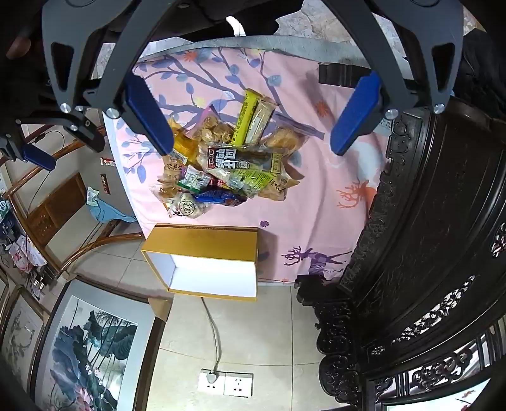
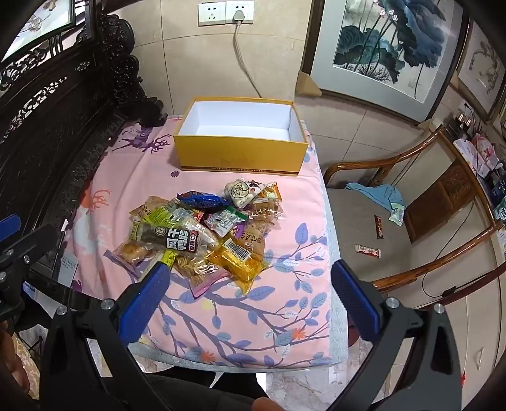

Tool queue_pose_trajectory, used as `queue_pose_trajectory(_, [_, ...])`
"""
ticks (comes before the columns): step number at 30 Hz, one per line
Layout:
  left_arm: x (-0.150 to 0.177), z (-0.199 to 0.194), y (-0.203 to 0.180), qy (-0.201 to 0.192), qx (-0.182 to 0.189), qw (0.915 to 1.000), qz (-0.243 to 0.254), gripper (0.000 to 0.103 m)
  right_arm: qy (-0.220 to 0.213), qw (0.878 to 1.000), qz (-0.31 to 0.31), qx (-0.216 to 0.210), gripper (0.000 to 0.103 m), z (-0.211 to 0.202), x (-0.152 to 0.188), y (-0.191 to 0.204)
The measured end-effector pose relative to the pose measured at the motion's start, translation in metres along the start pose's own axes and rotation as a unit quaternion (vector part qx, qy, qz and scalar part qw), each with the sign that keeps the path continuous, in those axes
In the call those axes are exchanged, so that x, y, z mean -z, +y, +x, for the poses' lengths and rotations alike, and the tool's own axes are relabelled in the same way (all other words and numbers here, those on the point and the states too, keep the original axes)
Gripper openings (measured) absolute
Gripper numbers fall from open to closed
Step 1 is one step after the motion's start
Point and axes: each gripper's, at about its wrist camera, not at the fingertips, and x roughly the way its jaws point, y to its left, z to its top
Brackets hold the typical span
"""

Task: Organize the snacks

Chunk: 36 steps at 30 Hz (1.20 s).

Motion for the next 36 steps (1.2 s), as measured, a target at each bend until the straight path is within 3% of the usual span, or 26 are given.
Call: queue_pose_trajectory(36, [0.0064, -0.0041, 0.0049, 0.005, -0.002, 1.0, -0.006, 0.101, -0.002, 1.0, 0.004, -0.007, 0.102, -0.0062, 0.0021, -0.0008])
